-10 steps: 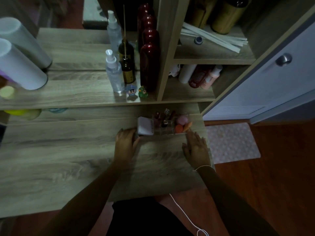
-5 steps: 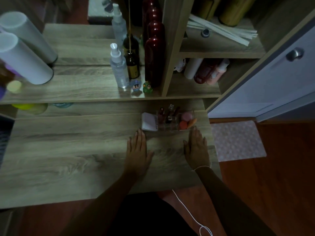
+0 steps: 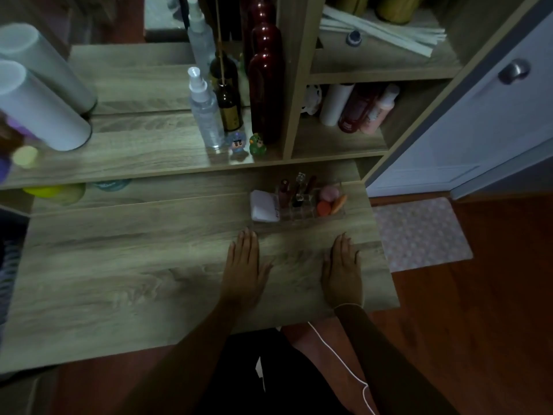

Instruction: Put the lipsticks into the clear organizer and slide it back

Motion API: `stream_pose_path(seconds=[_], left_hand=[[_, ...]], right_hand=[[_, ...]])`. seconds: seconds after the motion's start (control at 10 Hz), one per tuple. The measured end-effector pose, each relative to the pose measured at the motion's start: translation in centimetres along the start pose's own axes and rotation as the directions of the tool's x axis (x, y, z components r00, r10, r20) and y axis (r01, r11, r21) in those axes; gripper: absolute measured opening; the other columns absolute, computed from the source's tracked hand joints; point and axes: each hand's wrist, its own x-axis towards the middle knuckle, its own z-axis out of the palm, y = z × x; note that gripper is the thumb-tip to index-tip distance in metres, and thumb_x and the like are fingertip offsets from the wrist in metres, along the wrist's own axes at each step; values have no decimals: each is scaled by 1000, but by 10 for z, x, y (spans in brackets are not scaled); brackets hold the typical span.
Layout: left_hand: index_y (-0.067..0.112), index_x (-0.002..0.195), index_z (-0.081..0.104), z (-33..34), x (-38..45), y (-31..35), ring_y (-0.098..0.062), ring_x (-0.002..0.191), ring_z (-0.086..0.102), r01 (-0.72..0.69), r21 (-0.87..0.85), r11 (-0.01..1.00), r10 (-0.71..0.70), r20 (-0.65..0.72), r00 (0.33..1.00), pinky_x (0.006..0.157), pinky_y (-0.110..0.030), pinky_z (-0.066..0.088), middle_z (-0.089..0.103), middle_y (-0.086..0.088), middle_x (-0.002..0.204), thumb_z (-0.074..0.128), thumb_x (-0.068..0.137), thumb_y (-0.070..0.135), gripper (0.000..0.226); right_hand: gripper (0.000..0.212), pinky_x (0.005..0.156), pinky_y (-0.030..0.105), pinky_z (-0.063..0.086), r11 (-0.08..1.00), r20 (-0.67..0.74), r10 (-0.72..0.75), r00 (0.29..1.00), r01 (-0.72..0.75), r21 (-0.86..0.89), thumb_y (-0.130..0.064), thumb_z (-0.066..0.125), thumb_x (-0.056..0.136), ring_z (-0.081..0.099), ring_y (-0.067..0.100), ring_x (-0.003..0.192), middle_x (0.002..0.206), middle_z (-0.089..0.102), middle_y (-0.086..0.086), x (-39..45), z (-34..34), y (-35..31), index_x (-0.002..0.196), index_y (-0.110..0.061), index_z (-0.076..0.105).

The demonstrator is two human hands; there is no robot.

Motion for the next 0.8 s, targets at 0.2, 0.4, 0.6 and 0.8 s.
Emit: stream_pose_path(seconds=[0.2,0.4,0.6,0.8], left_hand=[[5,147,9,-7,-4,1,-28,146,2,-49,43,998,48,27,998,117,-40,-2,7,-17,158,15,95,52,71],[3,147,-3,-17,-2,-6,-29,146,-7,-120,36,992,113,146,983,117,-40,-5,-6,-18,158,26,98,45,70],[3,147,3,-41,-3,-37,-28,147,-3,-291,35,956,269,288,919,118,-38,3,-2,-17,159,29,101,28,59],[3,147,5,-74,-22,-48,-26,146,6,-450,116,886,425,188,885,118,-36,9,4,-16,159,22,102,28,54]], right_hand=[[55,120,49,18,1000,-9,14,1000,-14,0,-22,40,100,24,34,145,155,25,23,-5,2,-2,146,1,22],[52,120,49,20,985,-43,145,988,-140,99,-10,43,98,24,41,143,152,25,30,-44,8,-30,143,9,24],[53,123,40,10,966,-5,244,970,-243,89,-17,33,102,14,34,147,156,16,27,-82,14,-67,146,7,18],[59,122,37,7,959,-93,266,959,-254,126,-35,31,102,11,30,148,158,17,20,-105,-3,-100,149,-1,18]])
